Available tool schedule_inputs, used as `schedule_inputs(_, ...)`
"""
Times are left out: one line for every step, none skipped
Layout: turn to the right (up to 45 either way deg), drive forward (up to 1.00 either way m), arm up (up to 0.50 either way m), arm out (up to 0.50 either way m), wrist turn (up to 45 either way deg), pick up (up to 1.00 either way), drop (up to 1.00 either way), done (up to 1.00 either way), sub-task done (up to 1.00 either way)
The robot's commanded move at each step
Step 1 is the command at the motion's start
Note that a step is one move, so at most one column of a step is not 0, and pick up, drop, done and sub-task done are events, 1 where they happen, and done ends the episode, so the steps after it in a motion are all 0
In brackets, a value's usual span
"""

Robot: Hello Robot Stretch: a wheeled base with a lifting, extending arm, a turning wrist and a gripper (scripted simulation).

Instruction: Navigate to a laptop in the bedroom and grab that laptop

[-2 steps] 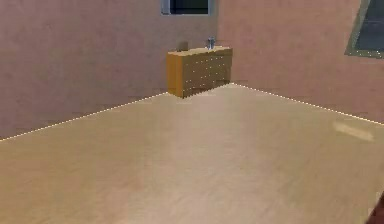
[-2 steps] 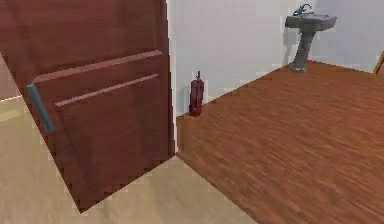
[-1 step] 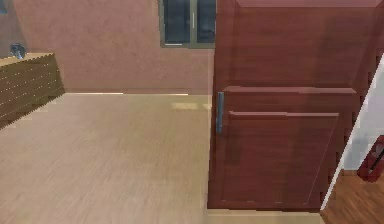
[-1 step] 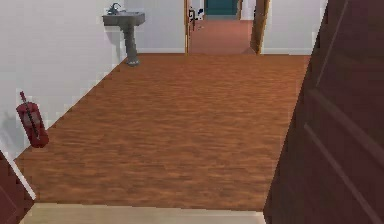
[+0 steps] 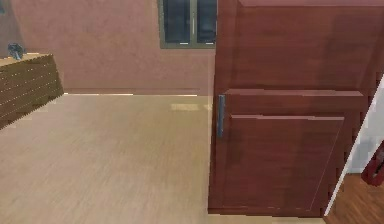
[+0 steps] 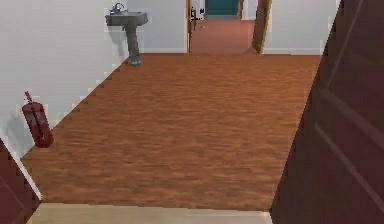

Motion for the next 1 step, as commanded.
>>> schedule_inputs(-45.0, 0.0, 0.0, 0.0, 0.0, 0.0, 0.0, 0.0, 0.0)
